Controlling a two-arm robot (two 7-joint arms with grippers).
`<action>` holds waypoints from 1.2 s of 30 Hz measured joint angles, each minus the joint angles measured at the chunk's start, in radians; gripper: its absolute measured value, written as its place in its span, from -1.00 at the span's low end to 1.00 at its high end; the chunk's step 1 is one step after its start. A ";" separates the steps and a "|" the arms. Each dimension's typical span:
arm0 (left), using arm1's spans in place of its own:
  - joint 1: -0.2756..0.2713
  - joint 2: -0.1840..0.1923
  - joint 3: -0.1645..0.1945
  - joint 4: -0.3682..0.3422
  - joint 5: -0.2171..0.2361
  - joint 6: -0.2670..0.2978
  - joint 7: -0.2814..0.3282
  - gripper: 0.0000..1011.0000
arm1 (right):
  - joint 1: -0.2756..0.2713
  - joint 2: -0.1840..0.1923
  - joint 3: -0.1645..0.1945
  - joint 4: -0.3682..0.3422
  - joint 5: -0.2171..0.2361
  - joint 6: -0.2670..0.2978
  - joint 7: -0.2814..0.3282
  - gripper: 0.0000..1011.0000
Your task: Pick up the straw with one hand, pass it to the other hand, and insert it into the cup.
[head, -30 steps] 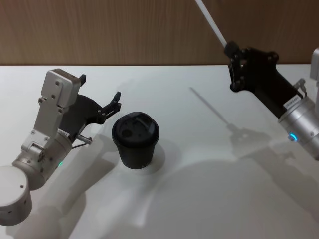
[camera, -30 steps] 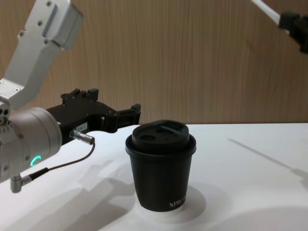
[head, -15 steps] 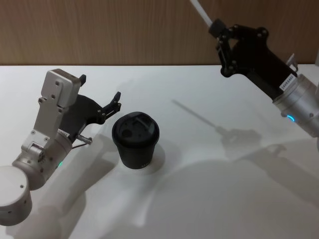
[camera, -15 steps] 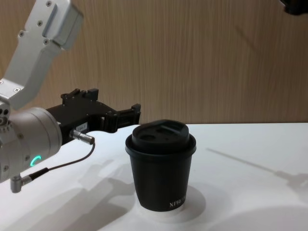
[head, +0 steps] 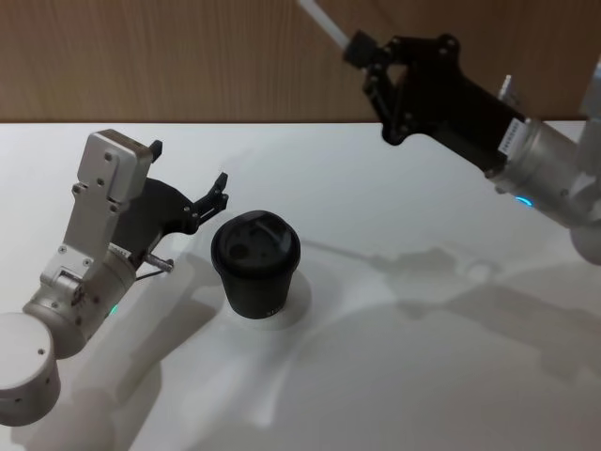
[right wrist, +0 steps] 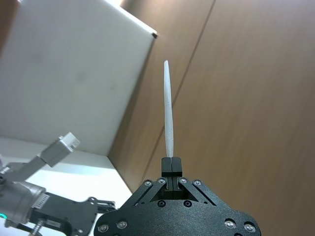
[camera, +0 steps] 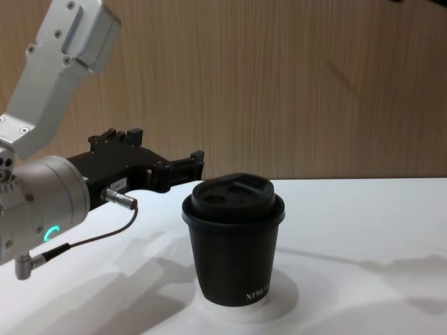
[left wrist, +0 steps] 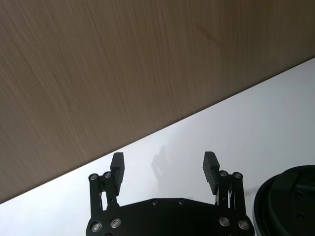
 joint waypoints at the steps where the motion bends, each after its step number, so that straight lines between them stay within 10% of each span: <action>1: 0.000 0.000 0.000 0.000 0.000 0.000 0.000 0.98 | 0.000 0.000 0.000 0.000 0.000 0.000 0.000 -1.00; 36: 0.005 0.000 -0.015 -0.009 -0.031 0.000 -0.026 0.98 | 0.100 -0.081 -0.130 0.089 0.116 0.162 0.025 -1.00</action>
